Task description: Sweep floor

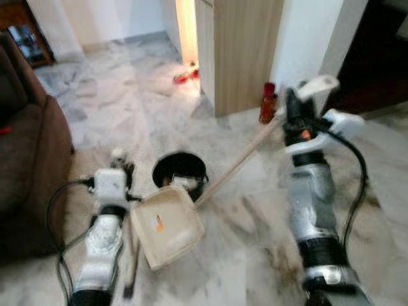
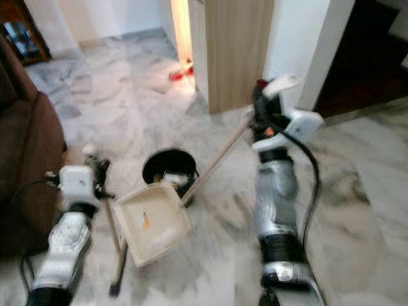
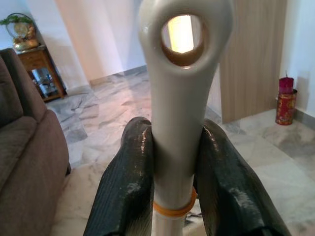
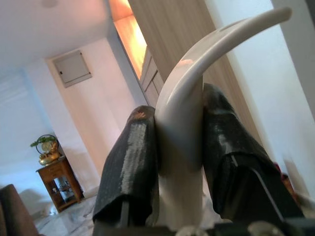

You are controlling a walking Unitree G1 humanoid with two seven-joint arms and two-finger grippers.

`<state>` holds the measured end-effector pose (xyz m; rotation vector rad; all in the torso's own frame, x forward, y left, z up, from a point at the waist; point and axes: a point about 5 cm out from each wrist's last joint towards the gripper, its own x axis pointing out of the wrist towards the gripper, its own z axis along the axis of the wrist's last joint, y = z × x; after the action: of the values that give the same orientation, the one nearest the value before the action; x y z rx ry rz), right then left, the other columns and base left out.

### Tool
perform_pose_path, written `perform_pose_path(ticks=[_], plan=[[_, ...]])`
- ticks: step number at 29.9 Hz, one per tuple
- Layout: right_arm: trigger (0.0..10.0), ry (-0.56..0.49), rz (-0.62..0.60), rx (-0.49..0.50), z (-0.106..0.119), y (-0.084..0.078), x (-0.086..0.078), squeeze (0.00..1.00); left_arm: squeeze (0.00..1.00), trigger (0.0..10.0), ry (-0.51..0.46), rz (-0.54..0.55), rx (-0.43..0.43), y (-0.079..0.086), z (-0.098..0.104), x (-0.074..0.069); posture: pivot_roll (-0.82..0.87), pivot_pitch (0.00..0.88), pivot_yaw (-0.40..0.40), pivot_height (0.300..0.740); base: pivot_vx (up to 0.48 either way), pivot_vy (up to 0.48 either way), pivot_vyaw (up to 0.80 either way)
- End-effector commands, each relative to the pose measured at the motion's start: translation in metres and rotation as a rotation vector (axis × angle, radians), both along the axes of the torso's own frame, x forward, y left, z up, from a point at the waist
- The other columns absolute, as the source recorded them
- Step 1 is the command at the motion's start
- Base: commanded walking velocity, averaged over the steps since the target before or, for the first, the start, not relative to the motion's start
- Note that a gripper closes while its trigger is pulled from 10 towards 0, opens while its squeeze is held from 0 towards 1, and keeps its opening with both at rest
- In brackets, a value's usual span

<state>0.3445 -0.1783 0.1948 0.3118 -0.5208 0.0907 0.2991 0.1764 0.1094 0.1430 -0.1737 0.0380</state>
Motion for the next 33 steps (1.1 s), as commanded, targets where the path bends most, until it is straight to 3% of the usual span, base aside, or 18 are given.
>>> perform_pose_path(ticks=[1,10,33], plan=[[10.0,-0.071,0.040,0.000,0.0164,0.0140,0.0019,0.00,0.00,10.0,-0.045,0.019,0.011,0.0090,0.0099,0.0008,0.01,0.000,0.035,0.740,0.341,0.000,0.00],[10.0,-0.069,0.048,-0.011,0.0141,0.0148,0.0008,0.00,0.00,10.0,-0.046,0.020,0.012,0.0082,0.0093,0.0004,0.01,0.000,0.033,0.740,0.342,0.000,0.41],[10.0,-0.067,0.076,0.011,0.0139,0.0175,0.0021,0.00,0.00,10.0,-0.054,0.023,0.006,0.0099,0.0108,0.0000,0.02,0.000,0.030,0.740,0.341,0.000,0.00]])
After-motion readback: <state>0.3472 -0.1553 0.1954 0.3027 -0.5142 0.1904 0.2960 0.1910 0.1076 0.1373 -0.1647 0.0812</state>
